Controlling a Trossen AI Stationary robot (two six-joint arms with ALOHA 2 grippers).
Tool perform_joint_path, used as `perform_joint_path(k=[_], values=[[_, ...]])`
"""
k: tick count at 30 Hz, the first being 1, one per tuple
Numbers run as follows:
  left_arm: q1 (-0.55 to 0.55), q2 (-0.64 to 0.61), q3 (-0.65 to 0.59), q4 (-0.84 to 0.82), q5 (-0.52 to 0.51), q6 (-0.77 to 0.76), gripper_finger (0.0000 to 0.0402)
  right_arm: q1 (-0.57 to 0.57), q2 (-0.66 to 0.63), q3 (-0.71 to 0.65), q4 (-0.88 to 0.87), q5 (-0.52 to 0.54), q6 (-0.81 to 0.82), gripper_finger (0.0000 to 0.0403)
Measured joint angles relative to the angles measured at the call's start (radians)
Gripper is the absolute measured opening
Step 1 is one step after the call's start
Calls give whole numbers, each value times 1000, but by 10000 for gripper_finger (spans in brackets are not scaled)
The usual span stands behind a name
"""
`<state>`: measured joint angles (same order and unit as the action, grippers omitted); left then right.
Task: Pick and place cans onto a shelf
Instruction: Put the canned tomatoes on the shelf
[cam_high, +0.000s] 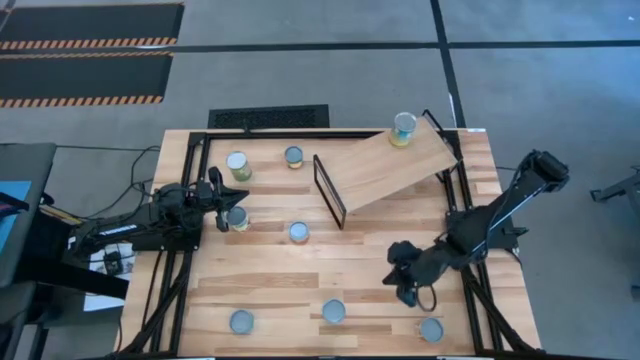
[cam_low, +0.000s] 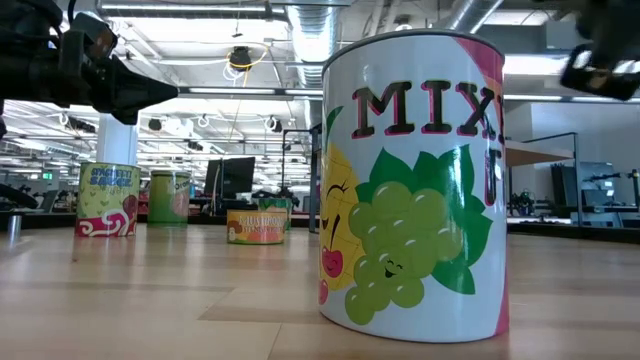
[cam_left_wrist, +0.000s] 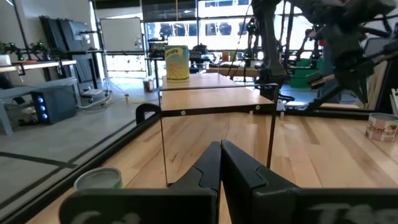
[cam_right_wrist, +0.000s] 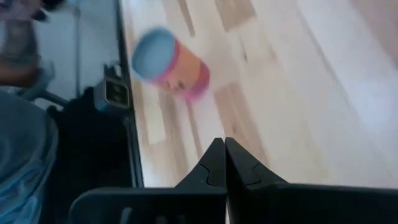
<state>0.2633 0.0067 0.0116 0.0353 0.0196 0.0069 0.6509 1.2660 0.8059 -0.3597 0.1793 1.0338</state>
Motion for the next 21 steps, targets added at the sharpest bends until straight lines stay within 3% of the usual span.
perform_joint_path(k=[10,15,21], values=[[0,0,0,0,0,-1,0,146,227,310,-387,-98,510,24],[0,0,0,5,0,-1,0,182,325,398,-472,-232,749,54],[0,0,0,7,0,-1,0,195,403,410,-501,-444,893,75]])
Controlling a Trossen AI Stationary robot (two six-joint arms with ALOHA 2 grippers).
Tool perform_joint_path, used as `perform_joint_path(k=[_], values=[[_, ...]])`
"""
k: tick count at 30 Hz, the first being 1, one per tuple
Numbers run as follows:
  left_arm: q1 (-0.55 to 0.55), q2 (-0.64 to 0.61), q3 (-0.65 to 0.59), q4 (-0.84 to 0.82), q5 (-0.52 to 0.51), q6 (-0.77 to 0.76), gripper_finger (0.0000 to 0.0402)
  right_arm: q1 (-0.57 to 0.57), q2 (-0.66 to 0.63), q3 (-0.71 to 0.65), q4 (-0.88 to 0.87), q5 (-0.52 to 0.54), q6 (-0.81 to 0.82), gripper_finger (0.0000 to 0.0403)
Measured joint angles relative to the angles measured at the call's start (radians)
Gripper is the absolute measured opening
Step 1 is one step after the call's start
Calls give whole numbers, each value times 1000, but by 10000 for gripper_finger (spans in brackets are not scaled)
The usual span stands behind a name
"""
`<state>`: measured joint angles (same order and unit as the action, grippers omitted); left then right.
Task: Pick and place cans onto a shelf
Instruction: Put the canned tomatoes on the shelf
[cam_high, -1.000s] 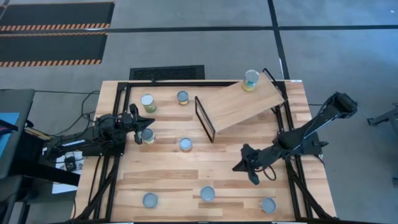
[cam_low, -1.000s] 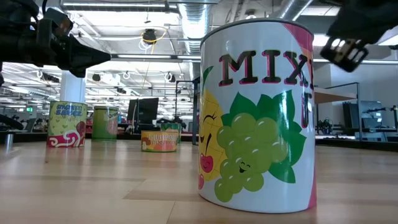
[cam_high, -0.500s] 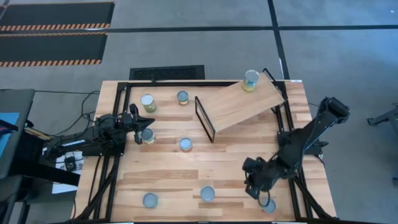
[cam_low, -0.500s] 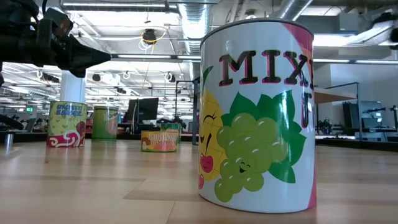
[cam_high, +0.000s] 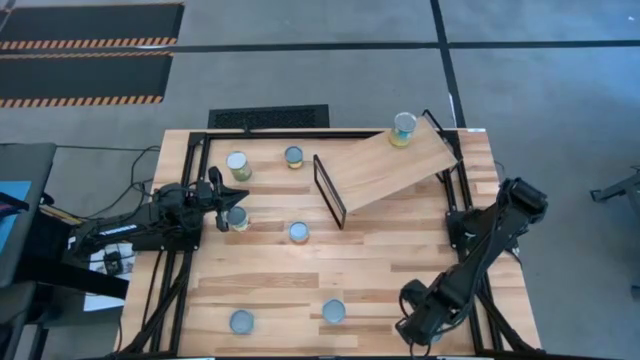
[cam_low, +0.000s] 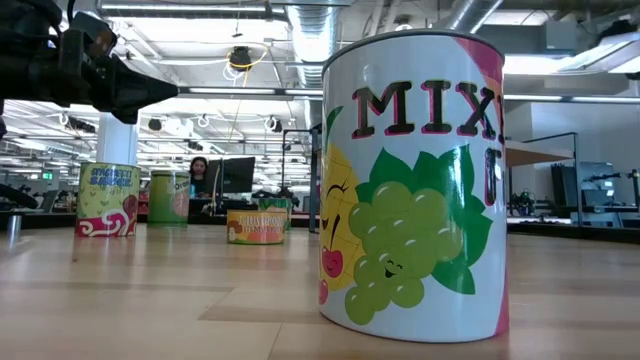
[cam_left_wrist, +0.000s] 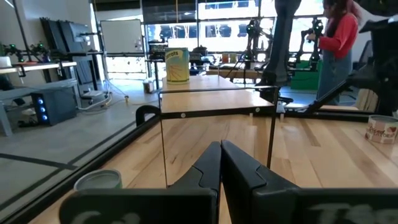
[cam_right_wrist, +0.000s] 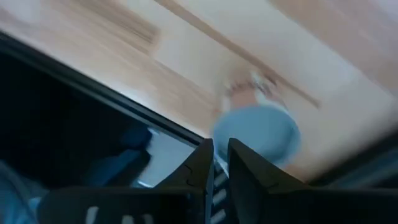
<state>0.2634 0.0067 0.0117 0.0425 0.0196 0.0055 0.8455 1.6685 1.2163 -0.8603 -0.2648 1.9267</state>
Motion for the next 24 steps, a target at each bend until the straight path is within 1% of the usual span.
perform_joint_path(k=[2,6,11,15,19,24], values=[[0,0,0,0,0,-4,0,0,21,0,9,-28,15,80],[0,0,0,0,0,-7,0,-6,59,0,9,-38,14,90],[0,0,0,0,0,-9,0,-26,107,0,19,-94,2,103],[0,0,0,0,0,-9,0,-54,140,1,43,-115,-62,108],[0,0,0,0,0,-10,0,-79,161,0,46,-136,-156,104],[0,0,0,0,0,-10,0,-96,172,-1,27,-149,-209,77]])
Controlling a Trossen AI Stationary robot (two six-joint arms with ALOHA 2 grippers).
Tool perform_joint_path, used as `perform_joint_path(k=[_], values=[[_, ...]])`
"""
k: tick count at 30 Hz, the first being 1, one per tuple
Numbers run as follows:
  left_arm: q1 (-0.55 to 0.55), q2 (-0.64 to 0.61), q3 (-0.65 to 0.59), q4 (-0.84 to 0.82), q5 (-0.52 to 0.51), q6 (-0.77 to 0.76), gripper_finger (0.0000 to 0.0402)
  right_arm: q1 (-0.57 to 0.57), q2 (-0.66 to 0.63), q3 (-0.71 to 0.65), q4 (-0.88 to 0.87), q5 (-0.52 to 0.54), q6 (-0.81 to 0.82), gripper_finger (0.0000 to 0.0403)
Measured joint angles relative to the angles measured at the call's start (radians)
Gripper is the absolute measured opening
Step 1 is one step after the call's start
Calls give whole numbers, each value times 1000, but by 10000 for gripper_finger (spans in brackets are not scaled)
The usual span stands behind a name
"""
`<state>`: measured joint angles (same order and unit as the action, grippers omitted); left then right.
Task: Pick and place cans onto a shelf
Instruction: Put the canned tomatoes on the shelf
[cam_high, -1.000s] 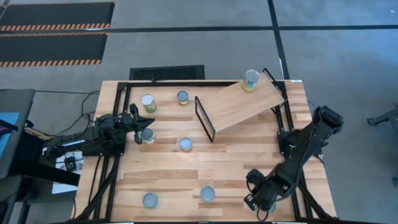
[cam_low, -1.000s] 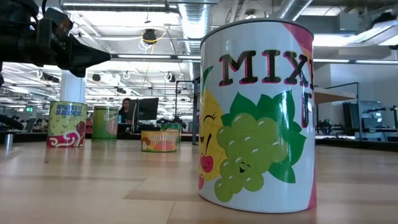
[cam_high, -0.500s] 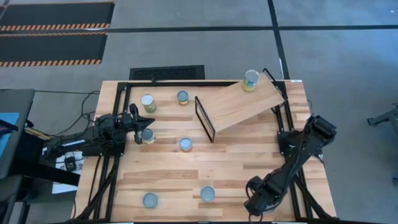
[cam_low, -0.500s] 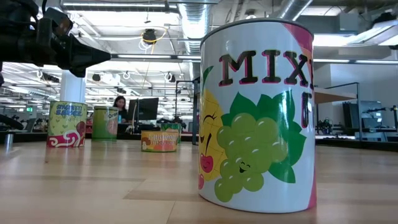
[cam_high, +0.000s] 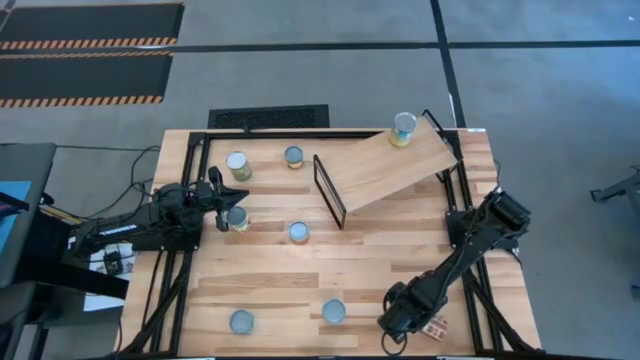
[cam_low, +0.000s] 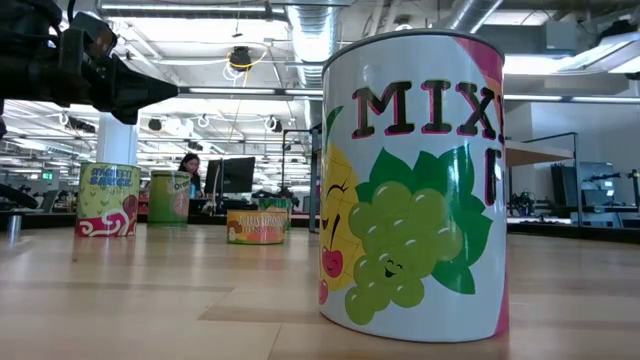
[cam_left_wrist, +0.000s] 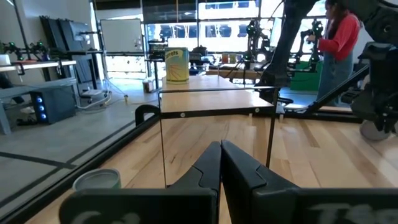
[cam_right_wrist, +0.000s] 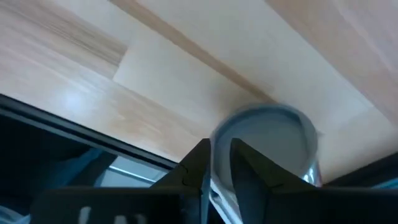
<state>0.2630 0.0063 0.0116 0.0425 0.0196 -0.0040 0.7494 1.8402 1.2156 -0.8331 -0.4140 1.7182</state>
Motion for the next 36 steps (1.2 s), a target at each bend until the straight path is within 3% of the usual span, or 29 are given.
perform_joint_path(k=[6,10,13,16,19,21,25,28,30,33,36], values=[[0,0,0,0,0,0,0,-2,-45,0,-26,-4,-70,66],[0,0,0,1,0,-4,0,2,-125,16,-36,10,-27,59],[0,0,0,4,0,-9,0,35,-176,31,-59,45,129,47],[0,0,0,9,0,-9,0,96,-206,31,-96,46,408,43],[0,0,0,15,0,-9,0,163,-211,30,-102,45,641,58],[0,0,0,17,0,-8,0,186,-200,30,-104,24,680,79],[0,0,0,19,2,-8,0,184,-175,29,-144,13,656,138],[0,0,0,20,2,-8,0,180,-158,28,-174,-8,528,178],[0,0,0,19,2,-8,0,185,-140,28,-206,-49,428,184],[0,0,0,20,2,-9,0,186,-104,23,-237,-140,274,154],[0,0,0,20,2,-9,0,178,-61,18,-266,-191,138,88]])
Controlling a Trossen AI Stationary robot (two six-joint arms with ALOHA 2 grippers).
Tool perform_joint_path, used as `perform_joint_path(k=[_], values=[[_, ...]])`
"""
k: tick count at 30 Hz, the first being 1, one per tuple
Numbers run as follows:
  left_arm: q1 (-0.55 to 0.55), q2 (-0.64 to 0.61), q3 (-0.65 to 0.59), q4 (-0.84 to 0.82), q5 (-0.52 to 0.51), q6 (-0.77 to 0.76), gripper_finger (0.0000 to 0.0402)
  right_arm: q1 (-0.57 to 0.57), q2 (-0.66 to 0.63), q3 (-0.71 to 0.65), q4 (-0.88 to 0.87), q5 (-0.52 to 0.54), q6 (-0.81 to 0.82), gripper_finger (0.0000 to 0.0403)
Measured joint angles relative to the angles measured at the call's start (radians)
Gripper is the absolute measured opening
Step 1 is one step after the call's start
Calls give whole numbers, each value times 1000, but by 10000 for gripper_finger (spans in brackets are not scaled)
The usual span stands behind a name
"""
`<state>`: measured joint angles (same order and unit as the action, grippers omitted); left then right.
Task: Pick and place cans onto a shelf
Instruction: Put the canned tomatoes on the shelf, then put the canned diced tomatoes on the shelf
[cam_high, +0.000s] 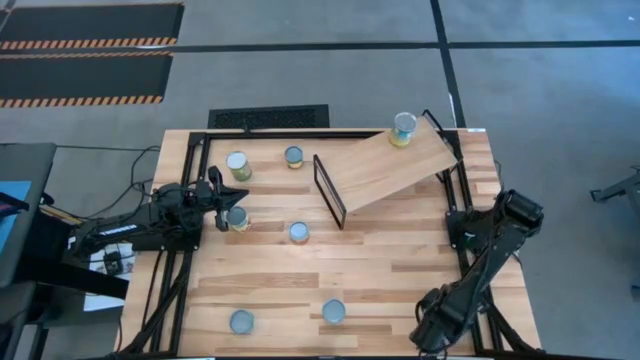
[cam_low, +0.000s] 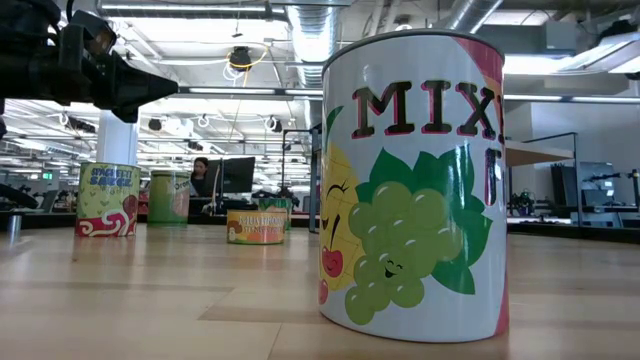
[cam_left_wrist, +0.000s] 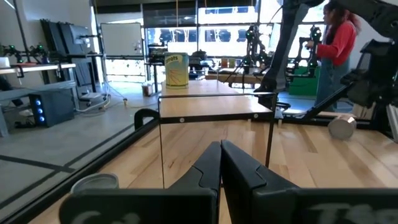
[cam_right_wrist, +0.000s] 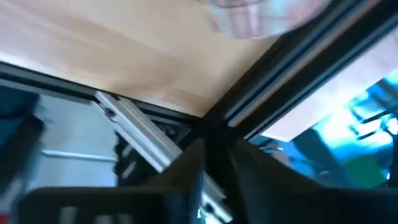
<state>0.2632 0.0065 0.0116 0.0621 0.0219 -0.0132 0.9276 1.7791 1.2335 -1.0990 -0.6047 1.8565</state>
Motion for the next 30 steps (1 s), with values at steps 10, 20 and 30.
perform_joint_path(k=[10,20,30], values=[[0,0,0,1,0,-2,0,-47,98,0,-76,110,-318,27],[0,0,0,2,1,-2,0,-156,19,35,-58,444,-441,14],[0,0,0,-2,0,6,0,-460,-76,84,-245,284,-1187,122]])
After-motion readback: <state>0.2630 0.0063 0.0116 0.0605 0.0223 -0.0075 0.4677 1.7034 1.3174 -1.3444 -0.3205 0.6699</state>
